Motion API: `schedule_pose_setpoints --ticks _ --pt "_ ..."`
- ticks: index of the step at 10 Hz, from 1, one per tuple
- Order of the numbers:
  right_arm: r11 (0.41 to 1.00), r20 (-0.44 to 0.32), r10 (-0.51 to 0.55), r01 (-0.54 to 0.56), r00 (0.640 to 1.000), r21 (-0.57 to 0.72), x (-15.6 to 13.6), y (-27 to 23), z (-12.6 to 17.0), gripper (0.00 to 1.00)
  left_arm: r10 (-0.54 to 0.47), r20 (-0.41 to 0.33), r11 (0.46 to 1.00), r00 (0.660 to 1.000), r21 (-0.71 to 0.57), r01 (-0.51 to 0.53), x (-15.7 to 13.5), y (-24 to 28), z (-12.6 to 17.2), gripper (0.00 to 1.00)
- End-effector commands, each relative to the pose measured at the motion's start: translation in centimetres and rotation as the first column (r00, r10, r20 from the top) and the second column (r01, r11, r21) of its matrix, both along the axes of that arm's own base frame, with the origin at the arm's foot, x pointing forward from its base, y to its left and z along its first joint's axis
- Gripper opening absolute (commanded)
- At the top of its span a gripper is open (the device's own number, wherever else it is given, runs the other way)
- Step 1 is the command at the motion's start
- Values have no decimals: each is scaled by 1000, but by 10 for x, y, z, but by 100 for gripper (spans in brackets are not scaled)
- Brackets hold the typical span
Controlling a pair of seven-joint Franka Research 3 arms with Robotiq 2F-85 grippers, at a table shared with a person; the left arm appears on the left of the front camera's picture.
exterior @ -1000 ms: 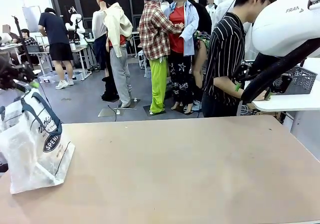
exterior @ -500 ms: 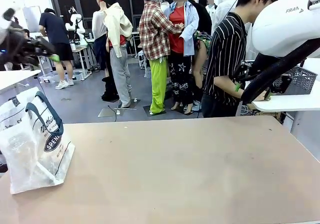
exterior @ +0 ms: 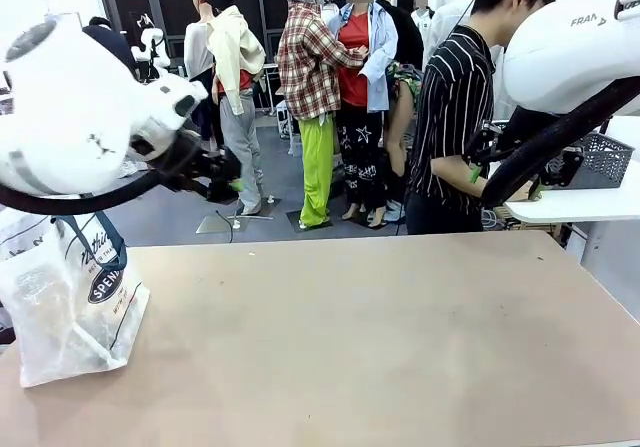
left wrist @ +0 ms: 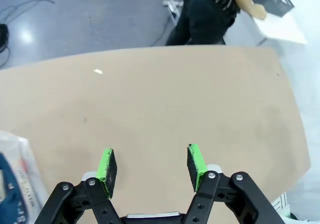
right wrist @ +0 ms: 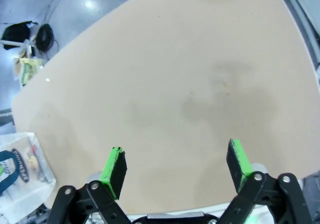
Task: Transfer purchased items from the store into the shopping bag.
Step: Move the Reusable shopping bag to the right side of the table.
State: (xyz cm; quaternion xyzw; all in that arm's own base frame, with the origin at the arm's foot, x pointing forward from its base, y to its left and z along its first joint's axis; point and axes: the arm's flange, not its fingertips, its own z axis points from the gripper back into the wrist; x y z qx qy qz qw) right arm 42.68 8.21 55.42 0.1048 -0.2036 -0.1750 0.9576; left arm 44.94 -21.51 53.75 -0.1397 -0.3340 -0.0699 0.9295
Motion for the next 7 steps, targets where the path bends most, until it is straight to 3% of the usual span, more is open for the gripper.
schedule_pose_setpoints --ticks 1,3,4,7 --pt "1000 3 -5 5 1000 -8 1 0 0 100 -75 -22 996 997 -41 74 16 -10 1 74" --pt "1000 3 -5 5 1000 -8 1 0 0 100 -108 -82 990 991 -97 100 24 -13 -15 74" --pt "1000 3 -5 5 1000 -8 1 0 0 100 -60 -38 998 997 -25 59 11 -27 -12 74" --pt "1000 3 -5 5 1000 -8 1 0 0 100 -60 -38 998 997 -25 59 11 -27 -12 74"
